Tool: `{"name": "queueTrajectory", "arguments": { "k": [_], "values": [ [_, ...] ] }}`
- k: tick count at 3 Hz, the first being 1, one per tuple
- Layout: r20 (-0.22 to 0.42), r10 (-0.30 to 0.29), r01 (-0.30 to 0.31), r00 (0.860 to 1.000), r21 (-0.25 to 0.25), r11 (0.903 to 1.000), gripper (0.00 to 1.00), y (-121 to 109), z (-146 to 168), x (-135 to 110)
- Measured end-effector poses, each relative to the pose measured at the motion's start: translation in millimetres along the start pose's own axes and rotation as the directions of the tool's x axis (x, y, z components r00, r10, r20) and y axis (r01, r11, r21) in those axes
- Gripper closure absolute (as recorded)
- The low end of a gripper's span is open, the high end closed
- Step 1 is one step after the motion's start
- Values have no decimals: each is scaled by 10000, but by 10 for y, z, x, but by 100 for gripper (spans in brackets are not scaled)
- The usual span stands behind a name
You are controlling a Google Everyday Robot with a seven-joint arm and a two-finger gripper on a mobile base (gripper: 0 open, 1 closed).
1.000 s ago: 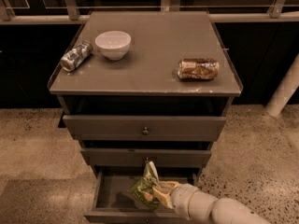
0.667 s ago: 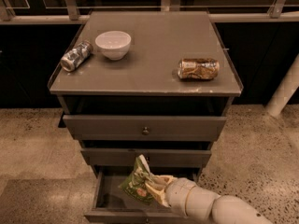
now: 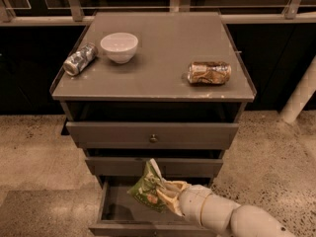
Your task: Pick green jalapeno chip bag from bottom drawer and place on counter
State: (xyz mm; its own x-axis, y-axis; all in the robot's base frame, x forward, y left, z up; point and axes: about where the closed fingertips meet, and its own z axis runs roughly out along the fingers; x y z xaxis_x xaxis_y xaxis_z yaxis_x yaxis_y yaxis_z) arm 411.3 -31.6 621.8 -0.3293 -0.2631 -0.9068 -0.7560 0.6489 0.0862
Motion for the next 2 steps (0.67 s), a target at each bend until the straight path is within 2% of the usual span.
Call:
{"name": "queueTrajectory", "arguments": {
  "k": [1, 2],
  "values": [
    [276, -1166, 1146, 9928, 656, 9912, 100, 22, -329, -592],
    [390, -2391, 2336, 9702, 1108, 9660, 100, 40, -566, -1317]
  ]
}}
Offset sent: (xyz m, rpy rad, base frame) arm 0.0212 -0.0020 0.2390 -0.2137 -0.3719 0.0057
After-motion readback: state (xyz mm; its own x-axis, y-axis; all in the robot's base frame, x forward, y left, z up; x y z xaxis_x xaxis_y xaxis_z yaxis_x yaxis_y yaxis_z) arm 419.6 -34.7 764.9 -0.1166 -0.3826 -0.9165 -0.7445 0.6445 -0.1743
